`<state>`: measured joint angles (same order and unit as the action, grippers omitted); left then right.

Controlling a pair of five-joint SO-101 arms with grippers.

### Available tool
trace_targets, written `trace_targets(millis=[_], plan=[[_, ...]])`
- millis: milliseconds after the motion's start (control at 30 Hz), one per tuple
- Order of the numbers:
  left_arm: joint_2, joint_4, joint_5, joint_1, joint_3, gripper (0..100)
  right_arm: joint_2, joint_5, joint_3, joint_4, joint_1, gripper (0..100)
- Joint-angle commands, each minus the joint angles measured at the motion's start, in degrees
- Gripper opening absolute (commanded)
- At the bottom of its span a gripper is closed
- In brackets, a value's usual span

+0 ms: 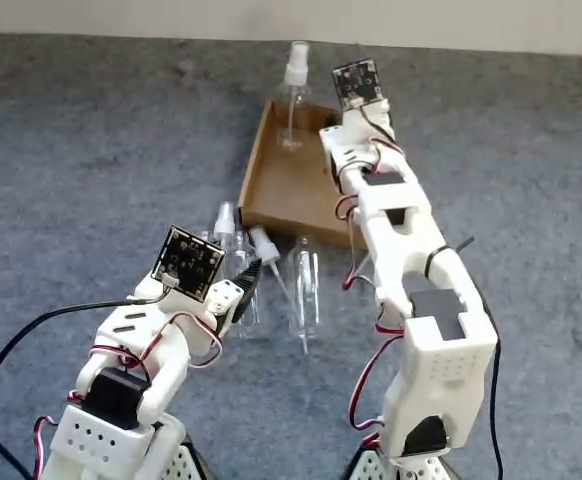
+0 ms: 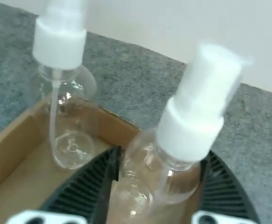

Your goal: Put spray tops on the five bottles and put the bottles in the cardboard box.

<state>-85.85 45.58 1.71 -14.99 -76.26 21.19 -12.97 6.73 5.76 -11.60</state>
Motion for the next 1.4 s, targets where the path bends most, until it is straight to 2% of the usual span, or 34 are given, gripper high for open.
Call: trace_targets(millis=[0, 767, 1000, 1200, 1367], plan=[[-0.4, -1.5, 0.4, 0.5, 0.1, 16, -4.1, -0.4, -4.4, 1.7, 0.0, 21.7], [-0.4, -1.5, 0.4, 0.6, 0.1, 16, -8.7, -0.4, -4.8, 1.6, -0.1, 21.6], [-0.4, -1.5, 0.4, 0.6, 0.1, 16, -6.3, 0.0, -5.1, 1.5, 0.8, 6.2], [-0.4, -1.5, 0.4, 0.6, 0.1, 16, -6.6, 0.0, -5.2, 1.6, 3.0, 4.8], [-0.4, -1.5, 0.4, 0.6, 0.1, 16, -13.8, 0.0, -4.8, 2.2, 6.9, 4.7]])
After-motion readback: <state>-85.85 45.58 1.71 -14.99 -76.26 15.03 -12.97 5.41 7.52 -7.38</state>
